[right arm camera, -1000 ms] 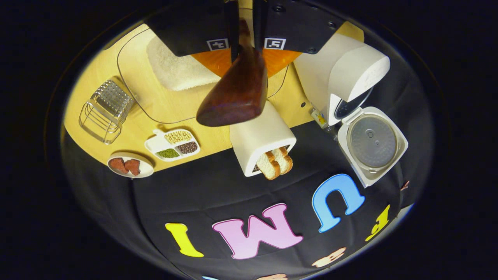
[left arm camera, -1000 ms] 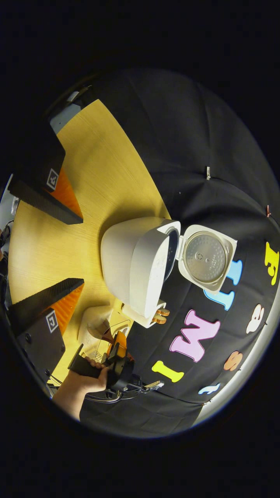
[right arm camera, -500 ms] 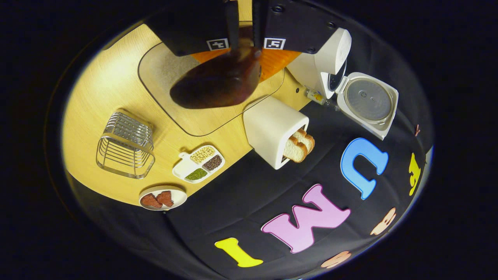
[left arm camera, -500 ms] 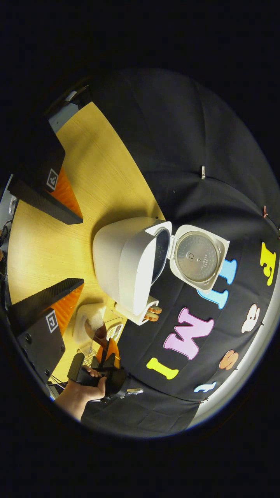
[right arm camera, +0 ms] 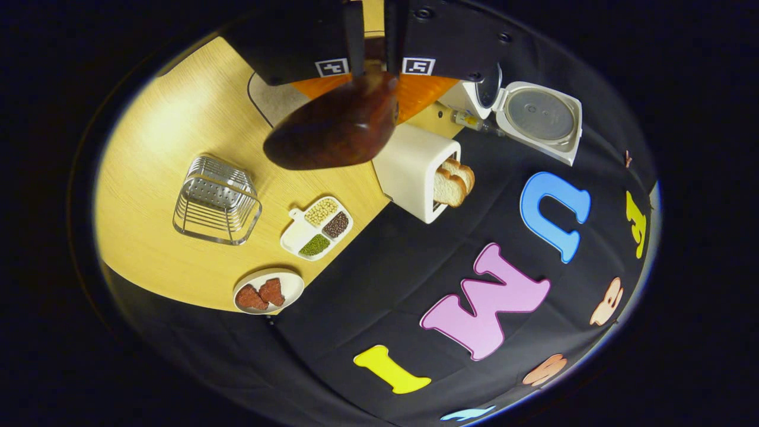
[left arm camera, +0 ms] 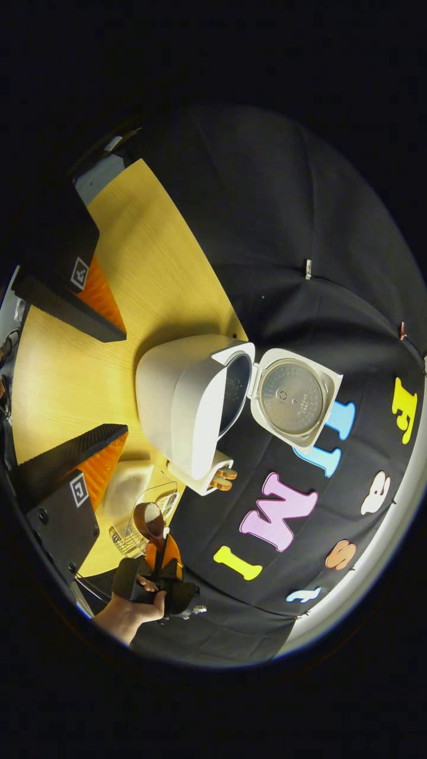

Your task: Close the left gripper, press the button to open the rice cooker; take a wooden spoon from the chopstick holder with the right hand, scoop a spoonful of rice and pour it into the rice cooker, then put the wooden spoon back into the chopstick holder.

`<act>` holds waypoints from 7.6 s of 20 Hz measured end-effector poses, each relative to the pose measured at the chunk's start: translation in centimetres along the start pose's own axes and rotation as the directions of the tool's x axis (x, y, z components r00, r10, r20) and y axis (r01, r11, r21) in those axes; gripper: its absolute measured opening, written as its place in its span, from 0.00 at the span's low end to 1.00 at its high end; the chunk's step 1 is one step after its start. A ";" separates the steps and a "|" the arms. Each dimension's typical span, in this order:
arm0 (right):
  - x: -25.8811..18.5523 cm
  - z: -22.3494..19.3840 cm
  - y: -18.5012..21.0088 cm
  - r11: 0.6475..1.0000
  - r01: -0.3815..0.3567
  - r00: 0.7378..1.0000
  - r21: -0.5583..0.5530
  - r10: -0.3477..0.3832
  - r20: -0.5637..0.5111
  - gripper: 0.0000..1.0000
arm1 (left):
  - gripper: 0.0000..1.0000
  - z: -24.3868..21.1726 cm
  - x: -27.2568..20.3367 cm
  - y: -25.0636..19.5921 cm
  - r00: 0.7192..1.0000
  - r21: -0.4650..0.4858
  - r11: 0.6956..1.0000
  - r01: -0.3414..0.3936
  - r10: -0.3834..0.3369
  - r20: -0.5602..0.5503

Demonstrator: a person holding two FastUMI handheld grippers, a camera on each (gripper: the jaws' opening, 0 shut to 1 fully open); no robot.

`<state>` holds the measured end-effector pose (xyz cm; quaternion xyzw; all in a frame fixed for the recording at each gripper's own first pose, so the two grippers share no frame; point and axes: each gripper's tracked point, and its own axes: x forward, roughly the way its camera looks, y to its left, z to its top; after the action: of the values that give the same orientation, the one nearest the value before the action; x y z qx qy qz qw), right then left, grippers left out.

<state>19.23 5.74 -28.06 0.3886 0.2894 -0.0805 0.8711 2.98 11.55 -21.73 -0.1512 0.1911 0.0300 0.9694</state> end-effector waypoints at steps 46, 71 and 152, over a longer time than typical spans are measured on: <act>7.6 -15.7 30.9 0.665 -0.421 0.893 -0.617 0.423 -0.153 0.17 | 0.96 -0.5 -4.3 3.7 1.000 -0.048 0.999 0.001 -0.002 -0.011; 1.9 -16.9 34.0 0.309 -0.473 0.797 -0.825 0.550 -0.251 0.17 | 0.96 1.0 -5.1 2.4 0.999 -0.004 1.000 0.015 -0.015 0.048; -14.5 17.4 -1.9 0.599 0.056 0.945 -0.798 0.227 0.237 0.99 | 0.95 44.0 13.3 -13.9 0.874 0.214 0.957 -0.193 0.069 0.482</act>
<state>14.36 -9.42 -11.84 -0.0444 0.1329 0.0382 0.9894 32.81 11.73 15.90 0.0001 -0.0370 0.1071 0.9936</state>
